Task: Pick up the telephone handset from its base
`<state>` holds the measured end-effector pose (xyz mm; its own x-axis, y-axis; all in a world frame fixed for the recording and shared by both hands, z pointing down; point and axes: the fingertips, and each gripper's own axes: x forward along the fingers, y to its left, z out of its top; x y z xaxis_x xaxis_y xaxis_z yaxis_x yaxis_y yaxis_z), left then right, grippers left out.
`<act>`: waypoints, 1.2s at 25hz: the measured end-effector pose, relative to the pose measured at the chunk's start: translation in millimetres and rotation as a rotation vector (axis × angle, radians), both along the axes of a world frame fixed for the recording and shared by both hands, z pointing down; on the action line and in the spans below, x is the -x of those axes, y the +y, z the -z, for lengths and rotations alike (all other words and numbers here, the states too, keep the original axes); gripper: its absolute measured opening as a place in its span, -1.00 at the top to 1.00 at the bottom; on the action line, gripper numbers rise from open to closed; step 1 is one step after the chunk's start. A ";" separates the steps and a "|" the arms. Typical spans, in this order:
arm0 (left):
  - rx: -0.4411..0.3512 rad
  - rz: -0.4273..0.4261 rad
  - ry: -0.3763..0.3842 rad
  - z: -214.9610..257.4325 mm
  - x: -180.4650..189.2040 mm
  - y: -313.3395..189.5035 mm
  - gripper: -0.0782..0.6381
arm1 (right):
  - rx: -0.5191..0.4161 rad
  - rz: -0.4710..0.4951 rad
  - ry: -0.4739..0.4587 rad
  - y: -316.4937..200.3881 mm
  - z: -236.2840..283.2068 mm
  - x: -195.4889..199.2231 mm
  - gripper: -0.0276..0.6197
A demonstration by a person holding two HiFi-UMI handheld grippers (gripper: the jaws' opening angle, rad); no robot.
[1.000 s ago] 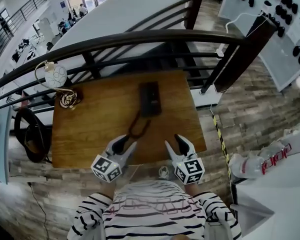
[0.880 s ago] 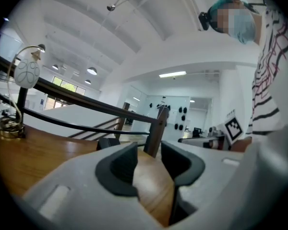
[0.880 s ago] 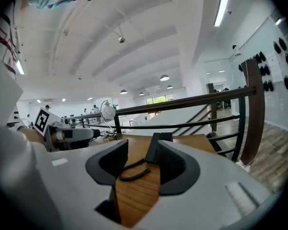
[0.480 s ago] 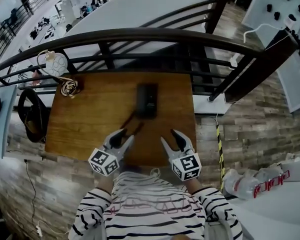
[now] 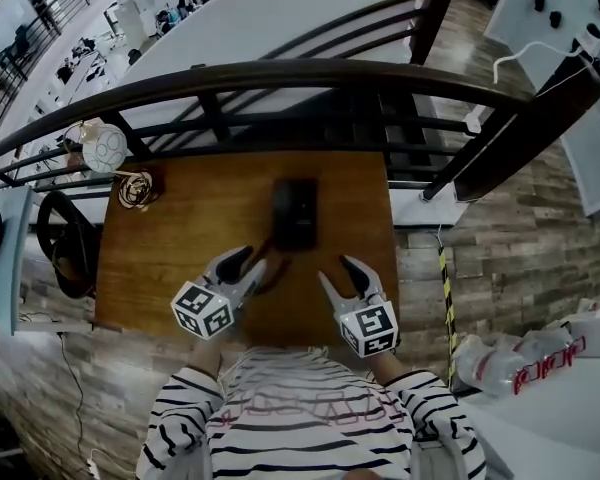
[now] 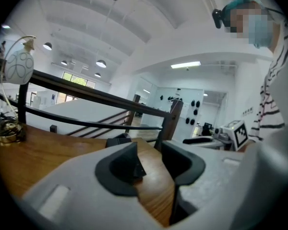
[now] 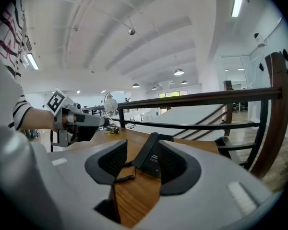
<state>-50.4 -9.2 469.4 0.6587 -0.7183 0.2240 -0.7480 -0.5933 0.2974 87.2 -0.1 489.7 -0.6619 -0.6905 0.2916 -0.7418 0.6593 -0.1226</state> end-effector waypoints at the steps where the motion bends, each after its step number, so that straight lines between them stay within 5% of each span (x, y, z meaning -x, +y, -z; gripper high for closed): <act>1: 0.015 -0.013 -0.001 -2.4 1.2 -8.5 0.33 | 0.000 -0.003 0.005 -7.2 -0.8 3.6 0.30; 15: 0.155 -0.088 0.045 -57.2 28.4 -124.1 0.22 | 0.025 -0.033 0.079 -103.5 -31.0 51.6 0.25; 30: 0.359 -0.137 0.101 -152.1 19.5 -185.3 0.19 | 0.073 0.008 0.242 -167.7 -109.6 76.8 0.22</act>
<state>-69.9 -194.5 621.5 0.7744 -0.5101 0.3743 -0.6258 -0.5301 0.5722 10.4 -167.8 599.3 -0.5723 -0.6568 0.4910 -0.7500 0.6614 0.0106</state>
